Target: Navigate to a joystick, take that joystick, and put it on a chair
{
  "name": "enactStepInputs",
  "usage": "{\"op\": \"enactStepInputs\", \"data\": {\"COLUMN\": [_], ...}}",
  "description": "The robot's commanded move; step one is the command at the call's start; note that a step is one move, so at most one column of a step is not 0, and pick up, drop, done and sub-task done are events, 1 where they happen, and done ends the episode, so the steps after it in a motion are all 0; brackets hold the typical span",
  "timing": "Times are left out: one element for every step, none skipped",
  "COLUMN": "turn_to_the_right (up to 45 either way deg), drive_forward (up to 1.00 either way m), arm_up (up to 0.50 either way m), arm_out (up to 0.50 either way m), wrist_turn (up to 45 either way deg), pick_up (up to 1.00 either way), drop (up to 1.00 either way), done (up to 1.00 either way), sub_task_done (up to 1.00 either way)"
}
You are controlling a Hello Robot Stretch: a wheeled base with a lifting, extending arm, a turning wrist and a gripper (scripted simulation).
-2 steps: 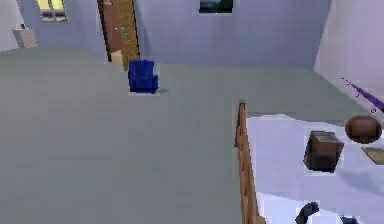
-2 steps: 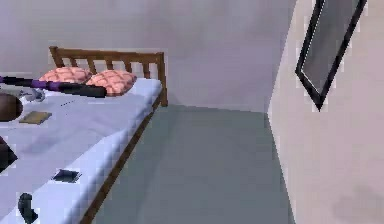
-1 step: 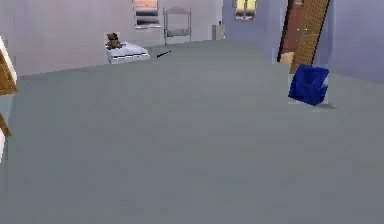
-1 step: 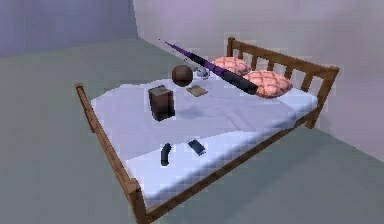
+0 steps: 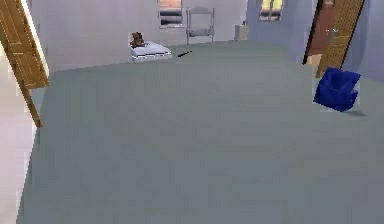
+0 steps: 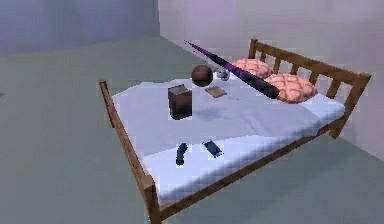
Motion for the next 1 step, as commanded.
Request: {"op": "enactStepInputs", "data": {"turn_to_the_right": [45.0], "drive_forward": [0.0], "arm_up": [0.0], "arm_out": [0.0], "wrist_turn": [0.0], "pick_up": [0.0], "drop": [0.0], "done": [0.0], "sub_task_done": [0.0]}}
